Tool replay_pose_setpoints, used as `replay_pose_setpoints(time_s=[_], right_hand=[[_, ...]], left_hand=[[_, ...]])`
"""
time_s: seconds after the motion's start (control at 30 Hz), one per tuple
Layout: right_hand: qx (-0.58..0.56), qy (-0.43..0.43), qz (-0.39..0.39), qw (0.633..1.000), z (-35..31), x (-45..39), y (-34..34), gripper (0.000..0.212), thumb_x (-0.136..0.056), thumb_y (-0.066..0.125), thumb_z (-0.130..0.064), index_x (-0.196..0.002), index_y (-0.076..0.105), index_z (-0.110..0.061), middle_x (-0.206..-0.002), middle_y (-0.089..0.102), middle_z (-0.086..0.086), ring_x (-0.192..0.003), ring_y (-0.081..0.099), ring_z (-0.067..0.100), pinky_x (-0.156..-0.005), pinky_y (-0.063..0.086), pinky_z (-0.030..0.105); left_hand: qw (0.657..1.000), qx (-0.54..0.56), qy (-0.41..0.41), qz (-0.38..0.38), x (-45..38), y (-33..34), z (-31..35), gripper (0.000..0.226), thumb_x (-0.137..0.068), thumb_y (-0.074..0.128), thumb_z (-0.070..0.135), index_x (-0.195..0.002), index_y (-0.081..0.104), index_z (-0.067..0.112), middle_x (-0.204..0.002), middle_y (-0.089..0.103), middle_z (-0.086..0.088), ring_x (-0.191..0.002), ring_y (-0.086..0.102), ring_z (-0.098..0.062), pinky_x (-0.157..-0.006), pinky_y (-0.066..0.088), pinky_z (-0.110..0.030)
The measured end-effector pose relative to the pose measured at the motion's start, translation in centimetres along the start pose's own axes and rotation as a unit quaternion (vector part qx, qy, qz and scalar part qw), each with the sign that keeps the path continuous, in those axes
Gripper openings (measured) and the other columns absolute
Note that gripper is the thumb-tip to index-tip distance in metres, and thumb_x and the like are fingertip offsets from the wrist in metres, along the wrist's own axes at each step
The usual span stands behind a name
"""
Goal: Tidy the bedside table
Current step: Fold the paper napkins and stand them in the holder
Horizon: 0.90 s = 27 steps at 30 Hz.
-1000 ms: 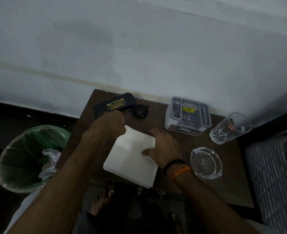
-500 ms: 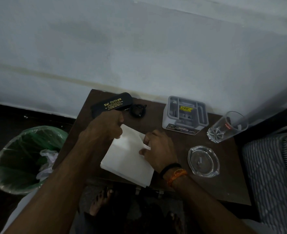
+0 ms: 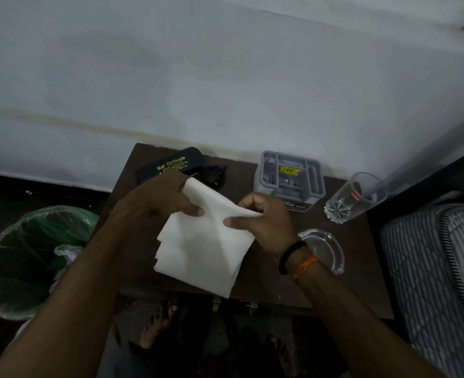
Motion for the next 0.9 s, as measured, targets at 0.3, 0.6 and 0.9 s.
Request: replay_pose_setpoints(time_s=[0.3,0.6,0.9], right_hand=[[-0.015,0.077,-0.025,0.997,1.6,0.2,-0.2,0.021,-0.069,0.086,-0.027,-0.081,0.072,-0.016,-0.093,0.074,0.005,-0.089,0.07,0.028,-0.084,0.057,0.053],[-0.053,0.099,-0.006,0.994,0.7,0.4,-0.9,0.026,-0.075,0.082,-0.022,-0.088,0.072,-0.003,-0.095,0.074,0.011,-0.091,0.069,0.029,-0.083,0.057,0.046],[-0.266,0.203,-0.064,0.94,1.4,0.6,-0.6,0.043,-0.076,0.079,-0.009,-0.116,0.068,-0.017,-0.116,0.073,0.002,-0.11,0.067,0.023,-0.093,0.056,0.044]], left_hand=[[1.0,0.015,-0.009,-0.001,-0.1,0.1,0.5,0.037,-0.085,0.072,0.023,-0.119,0.065,0.013,-0.113,0.07,-0.007,-0.1,0.067,-0.027,-0.093,0.052,-0.051],[0.999,0.04,-0.003,0.028,0.0,-0.9,0.5,0.033,-0.084,0.072,0.016,-0.116,0.065,0.012,-0.108,0.071,-0.007,-0.097,0.068,-0.029,-0.09,0.054,-0.048],[0.967,0.249,0.012,0.047,0.8,-0.9,1.4,0.025,-0.095,0.058,0.014,-0.116,0.065,0.003,-0.112,0.07,-0.017,-0.105,0.064,-0.04,-0.095,0.05,-0.056]])
Point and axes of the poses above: each hand's wrist, its own x-axis away from the middle knuckle, its own y-axis out of the palm, z = x × y, the point moved 5 cm from there along -x, towards the middle knuckle
